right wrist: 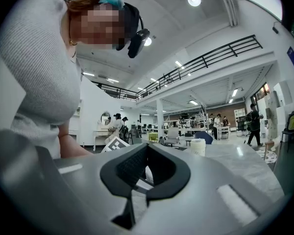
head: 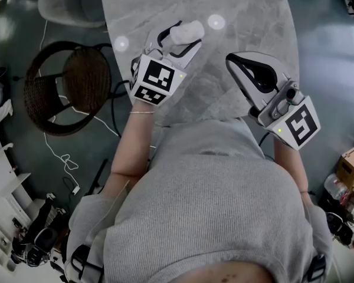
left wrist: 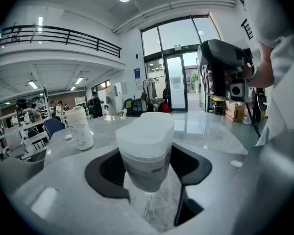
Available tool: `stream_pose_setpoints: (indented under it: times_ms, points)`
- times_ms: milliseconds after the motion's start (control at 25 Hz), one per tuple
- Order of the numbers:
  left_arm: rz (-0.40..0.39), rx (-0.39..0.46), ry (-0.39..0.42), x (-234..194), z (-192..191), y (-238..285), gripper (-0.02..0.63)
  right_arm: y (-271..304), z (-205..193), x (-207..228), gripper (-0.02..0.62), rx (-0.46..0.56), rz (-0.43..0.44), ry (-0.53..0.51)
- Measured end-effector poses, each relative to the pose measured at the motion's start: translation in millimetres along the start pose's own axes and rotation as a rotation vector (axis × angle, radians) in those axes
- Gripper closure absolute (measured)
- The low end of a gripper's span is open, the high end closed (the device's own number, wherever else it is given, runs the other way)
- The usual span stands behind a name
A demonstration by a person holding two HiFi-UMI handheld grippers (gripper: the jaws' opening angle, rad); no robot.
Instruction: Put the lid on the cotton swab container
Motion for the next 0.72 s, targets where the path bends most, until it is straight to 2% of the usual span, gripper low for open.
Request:
stream_pose_setpoints:
  times_ms: [720]
  points:
    - [-0.015,-0.041,-0.006,0,-32,19,0.342,1,-1,1,0.592,-0.020,-0.013,0.004]
Point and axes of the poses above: the fingertips, and each gripper's own axes: y forward along the fingers, x to its right, z out of its top, the point moved 6 cm from there along -y, backward along the fingers, and after that the axes turned 6 degrees about -z, right-handed, at the moved point
